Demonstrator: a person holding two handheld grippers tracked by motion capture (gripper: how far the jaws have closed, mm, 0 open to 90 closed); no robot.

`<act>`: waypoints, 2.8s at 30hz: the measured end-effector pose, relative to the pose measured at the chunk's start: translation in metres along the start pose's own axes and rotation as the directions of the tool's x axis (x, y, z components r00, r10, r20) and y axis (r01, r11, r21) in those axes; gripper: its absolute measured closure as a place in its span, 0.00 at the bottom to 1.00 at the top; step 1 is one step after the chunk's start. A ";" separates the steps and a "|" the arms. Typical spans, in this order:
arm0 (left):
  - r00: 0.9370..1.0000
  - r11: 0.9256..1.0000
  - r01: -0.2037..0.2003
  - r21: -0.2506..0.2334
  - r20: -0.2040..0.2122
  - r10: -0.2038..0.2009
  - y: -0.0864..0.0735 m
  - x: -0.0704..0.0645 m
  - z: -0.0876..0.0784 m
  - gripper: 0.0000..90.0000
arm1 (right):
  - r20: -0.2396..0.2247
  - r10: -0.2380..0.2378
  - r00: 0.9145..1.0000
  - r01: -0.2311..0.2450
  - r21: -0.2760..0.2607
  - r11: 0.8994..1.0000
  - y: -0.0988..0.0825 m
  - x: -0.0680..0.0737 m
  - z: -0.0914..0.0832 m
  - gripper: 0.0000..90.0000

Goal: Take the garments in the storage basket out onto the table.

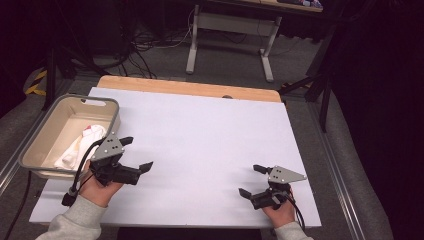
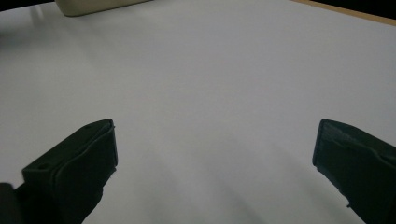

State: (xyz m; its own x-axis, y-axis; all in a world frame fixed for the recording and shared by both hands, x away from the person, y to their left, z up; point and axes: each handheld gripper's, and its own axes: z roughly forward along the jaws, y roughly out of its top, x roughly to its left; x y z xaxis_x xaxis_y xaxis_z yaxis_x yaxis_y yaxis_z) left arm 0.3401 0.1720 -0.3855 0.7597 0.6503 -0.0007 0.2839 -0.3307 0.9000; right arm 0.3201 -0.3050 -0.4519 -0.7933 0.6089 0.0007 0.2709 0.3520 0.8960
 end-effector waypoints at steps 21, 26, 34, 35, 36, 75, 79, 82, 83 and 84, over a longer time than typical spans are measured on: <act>0.998 0.998 0.058 0.038 -0.010 -0.058 0.011 0.039 -0.025 0.03 | -0.012 0.004 1.000 -0.004 -0.001 1.000 0.000 -0.001 0.001 0.01; 0.996 0.996 0.083 0.037 -0.020 -0.082 0.015 0.057 -0.036 0.03 | -0.015 0.005 1.000 -0.005 -0.010 1.000 -0.001 0.000 0.001 0.00; 0.993 0.993 0.094 0.065 -0.077 -0.089 0.017 0.076 -0.045 0.02 | -0.017 0.006 1.000 -0.006 -0.012 1.000 -0.001 -0.001 0.001 0.00; 0.992 0.993 0.101 0.066 -0.083 -0.096 0.017 0.079 -0.047 0.02 | -0.017 0.006 1.000 -0.006 -0.012 1.000 -0.001 -0.001 0.001 0.00; 0.991 0.992 0.105 0.064 -0.087 -0.099 0.016 0.082 -0.048 0.02 | -0.017 0.006 1.000 -0.006 -0.012 1.000 -0.001 -0.001 0.001 0.00; 0.938 0.901 0.306 0.308 -0.257 -0.231 -0.018 0.166 -0.040 0.04 | -0.017 -0.010 1.000 0.009 -0.010 1.000 -0.002 0.001 0.002 0.00; 0.936 0.878 0.321 0.355 -0.262 -0.236 -0.021 0.173 -0.034 0.04 | -0.014 -0.013 1.000 0.013 -0.004 1.000 -0.002 0.002 0.003 0.00; 0.933 0.855 0.332 0.398 -0.269 -0.237 -0.024 0.178 -0.029 0.04 | -0.011 -0.013 1.000 0.013 -0.005 1.000 -0.003 0.002 0.003 0.00; 0.933 0.848 0.333 0.413 -0.273 -0.234 -0.025 0.179 -0.027 0.04 | -0.009 -0.013 1.000 0.013 -0.004 1.000 -0.003 0.002 0.003 0.00; 0.933 0.848 0.333 0.413 -0.273 -0.234 -0.025 0.179 -0.027 0.04 | -0.008 -0.013 1.000 0.013 -0.004 1.000 -0.003 0.002 0.003 0.00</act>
State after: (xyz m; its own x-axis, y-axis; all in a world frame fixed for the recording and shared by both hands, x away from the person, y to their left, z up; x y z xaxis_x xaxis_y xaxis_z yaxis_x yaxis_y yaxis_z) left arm 0.4530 0.3147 -0.3960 0.4829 0.8708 -0.0927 0.7355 -0.3458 0.5827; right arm 0.3197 -0.3030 -0.4555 -0.8012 0.5983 -0.0072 0.2587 0.3572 0.8975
